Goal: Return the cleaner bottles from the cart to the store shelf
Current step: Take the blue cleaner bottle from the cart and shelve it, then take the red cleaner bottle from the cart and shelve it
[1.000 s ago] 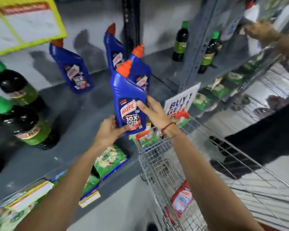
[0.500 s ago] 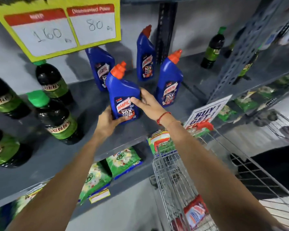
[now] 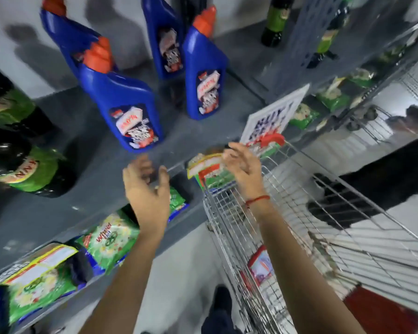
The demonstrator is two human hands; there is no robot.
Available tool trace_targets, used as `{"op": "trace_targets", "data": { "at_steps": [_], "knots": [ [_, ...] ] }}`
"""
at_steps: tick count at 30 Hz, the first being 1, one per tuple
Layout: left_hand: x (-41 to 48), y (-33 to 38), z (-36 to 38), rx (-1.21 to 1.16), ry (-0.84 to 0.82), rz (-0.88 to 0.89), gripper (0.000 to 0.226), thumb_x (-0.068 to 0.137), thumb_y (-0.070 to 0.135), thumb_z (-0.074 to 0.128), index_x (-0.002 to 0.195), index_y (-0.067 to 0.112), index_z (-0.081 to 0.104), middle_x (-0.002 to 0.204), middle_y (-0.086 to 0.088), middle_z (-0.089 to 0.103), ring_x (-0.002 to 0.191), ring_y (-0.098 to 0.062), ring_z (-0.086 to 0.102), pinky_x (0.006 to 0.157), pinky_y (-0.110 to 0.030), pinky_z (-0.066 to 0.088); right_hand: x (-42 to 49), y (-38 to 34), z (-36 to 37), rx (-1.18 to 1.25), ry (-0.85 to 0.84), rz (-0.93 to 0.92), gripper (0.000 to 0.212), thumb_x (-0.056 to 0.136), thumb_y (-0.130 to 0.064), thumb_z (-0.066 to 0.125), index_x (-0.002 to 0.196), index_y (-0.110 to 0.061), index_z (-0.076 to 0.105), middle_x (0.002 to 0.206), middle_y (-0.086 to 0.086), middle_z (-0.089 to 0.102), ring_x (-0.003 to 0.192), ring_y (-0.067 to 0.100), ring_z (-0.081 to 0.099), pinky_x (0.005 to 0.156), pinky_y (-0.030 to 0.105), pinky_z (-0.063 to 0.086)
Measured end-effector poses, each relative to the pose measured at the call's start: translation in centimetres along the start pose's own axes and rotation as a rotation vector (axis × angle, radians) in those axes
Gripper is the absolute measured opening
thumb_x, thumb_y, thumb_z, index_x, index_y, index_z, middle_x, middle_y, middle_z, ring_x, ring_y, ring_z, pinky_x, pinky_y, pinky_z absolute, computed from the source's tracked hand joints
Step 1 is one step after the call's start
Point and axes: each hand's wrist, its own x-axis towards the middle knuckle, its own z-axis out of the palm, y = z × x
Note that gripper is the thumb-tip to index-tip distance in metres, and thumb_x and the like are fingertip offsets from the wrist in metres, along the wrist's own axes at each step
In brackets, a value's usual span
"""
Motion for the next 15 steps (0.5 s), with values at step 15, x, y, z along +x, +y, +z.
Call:
{"op": "trace_targets", "data": {
  "at_steps": [15],
  "knots": [
    [-17.0,-8.2,24.2,0.802,-1.650,0.075,0.051,0.082,0.009,0.061,0.130,0.002,0.046,0.132,-0.023,0.052,0.118,-0.032,0.053,0.091,-0.032,0.044,-16.9,24.1,-20.1,-0.253,0.465,0.961,0.045,0.076,-0.012,0.073,0.114,0.004,0.054,0.092,0.020,0.060,0.074,0.019,0.052,0.056,0.020,0.038]
  ]
}}
